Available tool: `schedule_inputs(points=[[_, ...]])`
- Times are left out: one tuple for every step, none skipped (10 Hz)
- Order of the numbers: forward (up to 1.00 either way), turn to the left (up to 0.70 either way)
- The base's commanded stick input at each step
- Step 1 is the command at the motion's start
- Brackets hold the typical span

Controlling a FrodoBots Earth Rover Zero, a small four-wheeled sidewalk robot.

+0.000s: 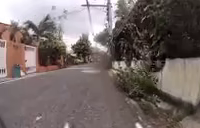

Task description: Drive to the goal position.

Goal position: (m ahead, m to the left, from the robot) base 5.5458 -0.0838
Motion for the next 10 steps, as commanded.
schedule_inputs(points=[[0.7, 0.0], [0.7, 0.0], [0.7, 0.0], [0.7, 0.0], [0.7, 0.0], [0.7, 0.0], [0.7, 0.07], [0.7, 0.12], [0.7, 0.14], [0.7, 0.14]])
